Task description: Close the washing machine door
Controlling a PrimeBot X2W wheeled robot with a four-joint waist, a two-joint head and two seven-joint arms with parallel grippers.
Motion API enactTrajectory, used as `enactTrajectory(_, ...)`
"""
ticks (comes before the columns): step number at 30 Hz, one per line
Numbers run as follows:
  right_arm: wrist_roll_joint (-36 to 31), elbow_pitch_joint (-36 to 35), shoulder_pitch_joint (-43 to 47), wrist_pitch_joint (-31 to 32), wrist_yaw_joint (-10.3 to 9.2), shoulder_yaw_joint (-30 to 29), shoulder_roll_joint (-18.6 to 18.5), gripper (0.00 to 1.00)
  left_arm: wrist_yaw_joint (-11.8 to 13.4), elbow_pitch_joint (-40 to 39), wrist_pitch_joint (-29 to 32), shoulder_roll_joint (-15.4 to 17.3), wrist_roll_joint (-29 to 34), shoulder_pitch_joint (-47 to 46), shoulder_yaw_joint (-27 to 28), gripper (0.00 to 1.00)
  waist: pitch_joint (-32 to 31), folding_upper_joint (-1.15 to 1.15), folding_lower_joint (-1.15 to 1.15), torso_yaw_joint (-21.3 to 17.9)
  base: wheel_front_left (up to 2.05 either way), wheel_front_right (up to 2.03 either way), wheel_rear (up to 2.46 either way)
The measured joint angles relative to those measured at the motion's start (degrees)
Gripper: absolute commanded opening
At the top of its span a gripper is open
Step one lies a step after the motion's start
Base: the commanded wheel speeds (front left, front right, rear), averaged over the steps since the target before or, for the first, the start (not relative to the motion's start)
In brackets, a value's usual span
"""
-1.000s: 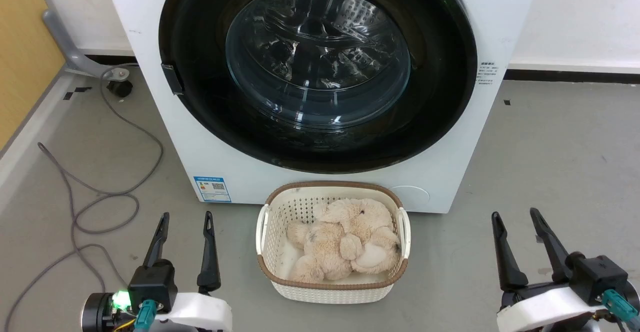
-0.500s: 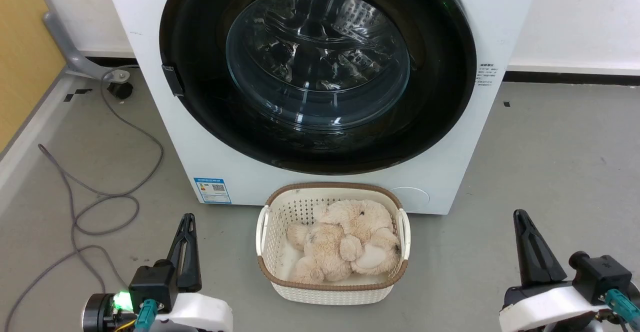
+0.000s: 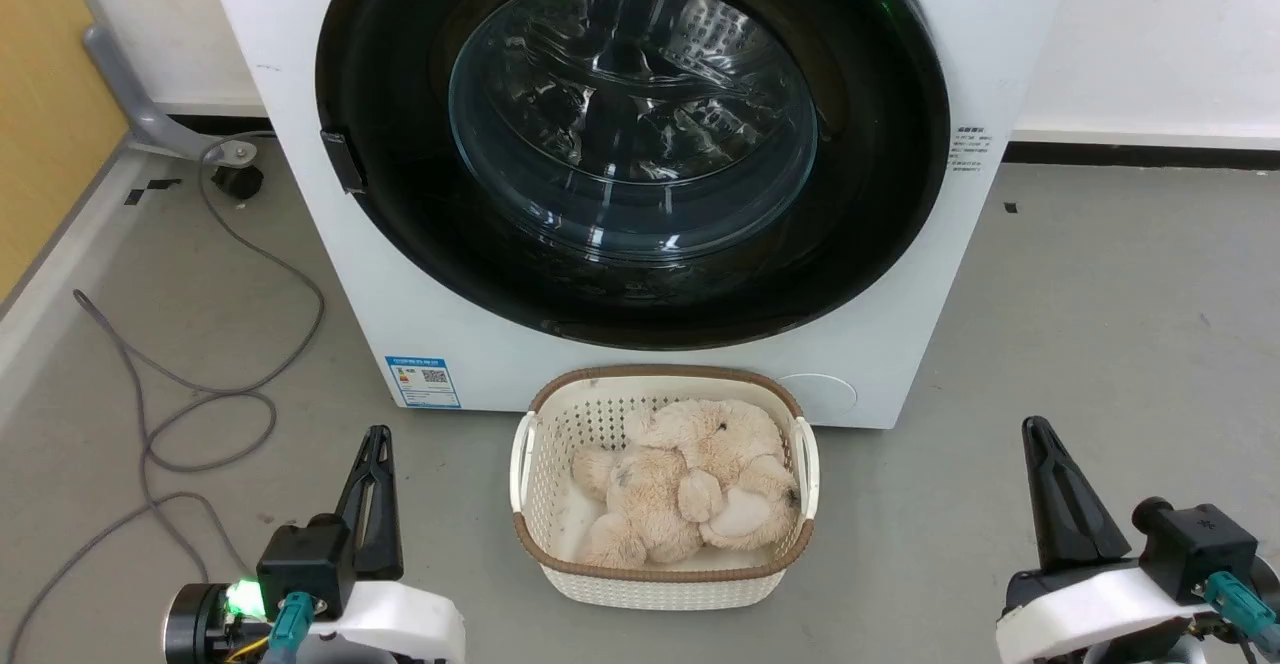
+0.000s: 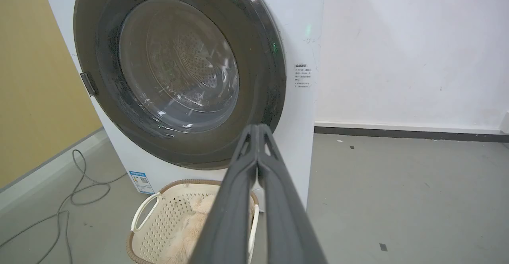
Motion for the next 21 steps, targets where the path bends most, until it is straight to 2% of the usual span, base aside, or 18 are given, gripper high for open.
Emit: enactTrajectory(21, -1.48, -1.64, 0.08, 2.94, 0.00, 0.54, 0.01, 0.00, -0.70, -1.16, 2.78, 0.00, 0.04, 0.00, 0.27, 0.00, -0.03, 0.00, 0.00, -0.29, 0.00, 0.00, 0.00)
